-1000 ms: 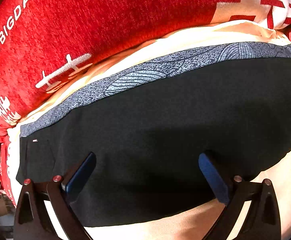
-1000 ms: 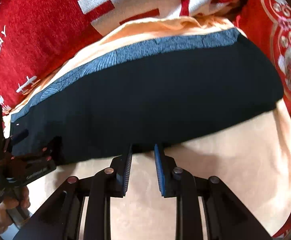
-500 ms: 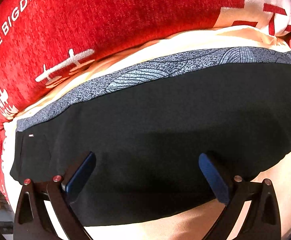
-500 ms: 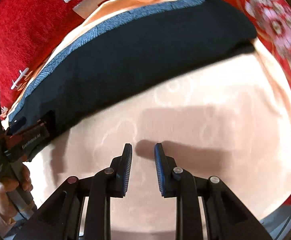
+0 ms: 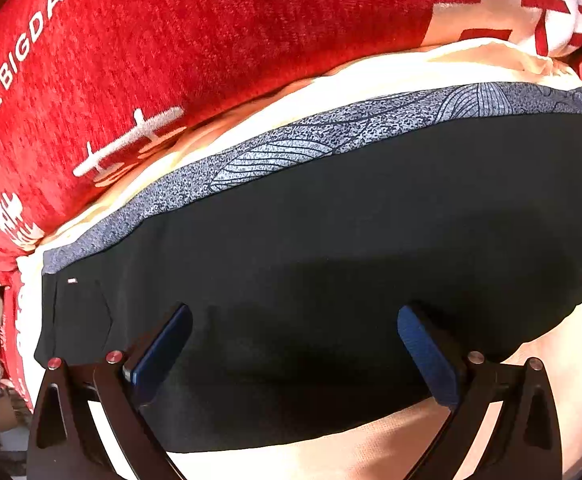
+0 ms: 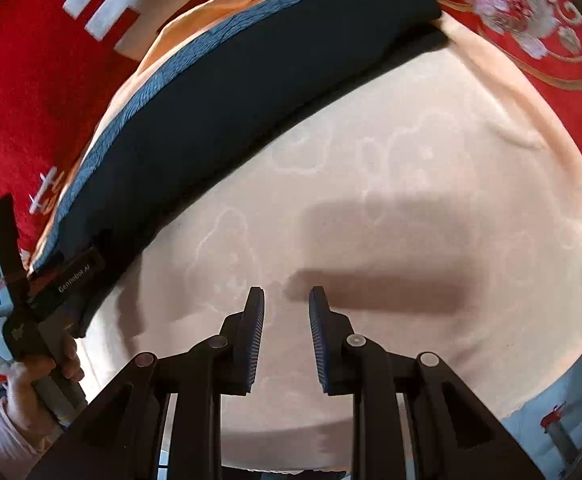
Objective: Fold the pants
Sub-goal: 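Lower the right gripper to the folded trouser end and close on it, then lift the trouser end with the right gripper and fold it over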
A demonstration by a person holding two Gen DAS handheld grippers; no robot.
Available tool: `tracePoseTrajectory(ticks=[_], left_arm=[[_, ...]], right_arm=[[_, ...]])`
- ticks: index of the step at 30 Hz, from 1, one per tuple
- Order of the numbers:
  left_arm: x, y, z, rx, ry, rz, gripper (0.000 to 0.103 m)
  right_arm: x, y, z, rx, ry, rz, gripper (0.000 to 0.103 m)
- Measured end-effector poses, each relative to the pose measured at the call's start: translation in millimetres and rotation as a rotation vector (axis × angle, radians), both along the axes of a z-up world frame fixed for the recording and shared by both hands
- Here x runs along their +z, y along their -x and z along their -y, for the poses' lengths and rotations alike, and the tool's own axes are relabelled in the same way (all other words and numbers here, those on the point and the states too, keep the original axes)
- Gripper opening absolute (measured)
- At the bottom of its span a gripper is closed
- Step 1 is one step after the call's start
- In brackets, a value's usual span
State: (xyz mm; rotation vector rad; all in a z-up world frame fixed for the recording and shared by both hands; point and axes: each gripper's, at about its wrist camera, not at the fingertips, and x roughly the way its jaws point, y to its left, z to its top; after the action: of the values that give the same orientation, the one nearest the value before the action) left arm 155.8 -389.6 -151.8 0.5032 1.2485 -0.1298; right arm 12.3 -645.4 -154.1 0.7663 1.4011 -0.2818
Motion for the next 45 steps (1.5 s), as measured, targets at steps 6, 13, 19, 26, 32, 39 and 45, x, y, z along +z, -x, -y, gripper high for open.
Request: tracePoseTrajectory(ticks=[6,13,19,26,32,39,45], left_arm=[[0.1,-1.5,2.6,-0.014,-0.015,-0.004,0.103],[2.1,-6.8,8.0,-0.034,-0.022,-0.036,0.103],[18.2,-17.5,15.6,-0.020,0.098,-0.092,0.103],[22.8,-28.9,55.6,-0.015,0.188,-0.148,0.103],[2.3,-26.0,82.0,-0.012,0.180,-0.173,0.103],[-7.1,-26.2,74.2,0.021,0.234,-0.199,0.103],[-15.2,-26.0,78.2,0.058,0.222,-0.231,0.103]], right_arm=[[-0.4,7.0,25.3,-0.073,-0.063,0.054,0.044],[-11.4,-6.8,44.8,-0.161,-0.159,0.150,0.049],[-21.4,-13.8,72.6,-0.251,-0.209,0.231,0.051],[-31.1,-15.2,101.8,-0.397,-0.186,0.311,0.051],[-37.6,-11.5,115.1,-0.475,-0.183,0.394,0.051],[-50.3,-26.1,124.0,-0.519,-0.212,0.539,0.051],[-53.8,-39.4,124.6,-0.571,-0.225,0.496,0.047]])
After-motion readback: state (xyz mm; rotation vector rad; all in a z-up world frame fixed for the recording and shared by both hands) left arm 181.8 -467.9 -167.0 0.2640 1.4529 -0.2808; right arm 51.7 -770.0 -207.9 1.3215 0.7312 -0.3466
